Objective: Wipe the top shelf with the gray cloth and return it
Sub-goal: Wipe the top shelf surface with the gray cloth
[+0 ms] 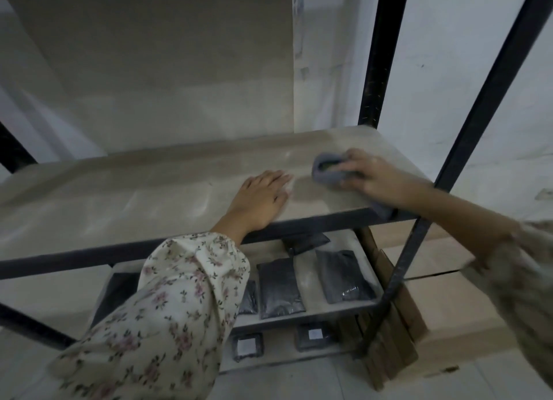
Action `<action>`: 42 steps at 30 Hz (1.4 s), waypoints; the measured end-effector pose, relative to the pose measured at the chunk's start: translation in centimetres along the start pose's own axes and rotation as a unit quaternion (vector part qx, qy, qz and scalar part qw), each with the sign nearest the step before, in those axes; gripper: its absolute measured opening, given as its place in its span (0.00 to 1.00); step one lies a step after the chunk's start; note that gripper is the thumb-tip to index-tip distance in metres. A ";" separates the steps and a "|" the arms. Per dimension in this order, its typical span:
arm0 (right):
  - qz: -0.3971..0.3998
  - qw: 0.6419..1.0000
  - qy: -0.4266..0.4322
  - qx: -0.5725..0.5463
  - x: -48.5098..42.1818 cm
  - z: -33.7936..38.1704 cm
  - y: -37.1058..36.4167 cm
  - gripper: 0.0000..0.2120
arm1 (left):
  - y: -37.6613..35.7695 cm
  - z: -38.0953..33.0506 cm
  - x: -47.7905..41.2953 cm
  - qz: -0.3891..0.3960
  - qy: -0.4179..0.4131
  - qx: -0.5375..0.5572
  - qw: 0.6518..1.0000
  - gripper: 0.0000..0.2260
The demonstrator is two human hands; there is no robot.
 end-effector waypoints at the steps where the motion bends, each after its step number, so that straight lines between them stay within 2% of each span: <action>1: -0.026 0.998 -0.050 0.022 -1.3 -1.1 0.4 0.13 | 0.0 0.0 0.0 0.000 0.001 0.000 1.000 0.22; 3: -0.033 0.984 -0.138 0.104 -2.9 -2.5 -0.4 0.14 | 0.0 0.0 0.1 0.003 0.005 -0.001 1.000 0.22; 5: -0.030 0.974 -0.145 0.172 -2.8 -1.8 -2.2 0.15 | 0.0 0.1 0.2 0.002 0.005 -0.003 1.000 0.22; 8: -0.041 0.983 -0.063 0.164 -0.5 1.4 -4.1 0.16 | 0.0 0.2 0.3 0.004 -0.001 0.007 1.000 0.21; 11: -0.020 0.997 0.041 0.064 2.9 4.6 -5.8 0.16 | 0.2 0.4 0.5 0.009 -0.003 0.005 1.000 0.21; 13: 0.008 0.998 0.055 0.004 3.1 4.6 -5.1 0.15 | 0.3 0.6 0.7 0.008 -0.007 0.003 1.000 0.21; 15: -0.044 0.998 -0.033 -0.002 1.0 2.6 -3.0 0.13 | 0.5 0.7 0.9 0.009 -0.009 0.008 1.000 0.21; 16: -0.077 0.992 -0.100 0.020 -0.2 1.2 -2.0 0.14 | 0.6 0.8 1.0 0.009 -0.008 0.009 1.000 0.21; 18: -0.082 0.968 -0.214 0.098 -1.9 -0.2 -1.6 0.16 | 0.6 0.9 1.1 0.010 -0.005 0.009 1.000 0.21; 20: -0.069 0.956 -0.232 0.166 -2.4 0.9 -3.2 0.18 | 0.6 1.1 1.1 0.016 -0.002 0.011 1.000 0.21; 22: -0.079 0.964 -0.192 0.169 -2.1 3.6 -5.6 0.19 | 0.7 1.6 1.0 0.021 -0.001 0.013 1.000 0.21; 24: -0.091 0.976 -0.138 0.140 -2.0 6.3 -7.5 0.18 | 0.8 2.2 1.0 0.026 -0.002 0.008 1.000 0.21; 26: -0.081 0.988 -0.121 0.057 -2.7 7.7 -7.5 0.15 | 1.0 3.1 1.3 0.021 0.001 0.001 1.000 0.21; 28: -0.075 0.987 -0.144 -0.017 -4.1 6.8 -5.8 0.14 | 1.4 4.0 1.7 0.021 0.005 0.002 1.000 0.22; 29: -0.090 0.981 -0.173 -0.007 -4.8 5.7 -4.5 0.15 | 1.5 4.4 1.9 0.026 0.006 0.003 1.000 0.22; 31: -0.090 0.953 -0.276 0.092 -5.9 3.2 -2.6 0.17 | 1.7 5.0 2.3 0.039 0.007 0.005 0.999 0.22; 33: -0.058 0.923 -0.349 0.154 -6.9 2.3 -2.9 0.19 | 1.9 5.6 2.6 0.045 0.010 0.010 0.999 0.22; 35: -0.035 0.932 -0.328 0.148 -8.8 3.8 -5.1 0.20 | 2.3 6.2 2.8 0.049 0.005 0.010 0.999 0.22; 38: -0.018 0.968 -0.227 0.106 -11.4 6.1 -7.9 0.20 | 2.8 7.1 3.1 0.061 -0.031 0.007 0.998 0.22; 40: -0.006 0.978 -0.204 0.029 -12.8 5.4 -6.7 0.20 | 3.3 8.0 3.4 0.058 -0.050 0.009 0.997 0.22; 41: -0.006 0.978 -0.206 0.014 -13.4 4.3 -5.5 0.20 | 3.5 8.5 3.6 0.055 -0.055 0.011 0.997 0.21; 42: -0.002 0.975 -0.216 0.045 -14.0 3.0 -4.4 0.18 | 3.6 9.0 3.7 0.052 -0.057 0.013 0.997 0.21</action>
Point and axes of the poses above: each hand's wrist, its own x-axis away from the middle knuckle, its own y-axis out of the back of the hand, z = x × y, the point moved 2 cm from there along -x, towards the middle knuckle, and after that the axes turned 3 degrees about z, right-handed, at the moved point
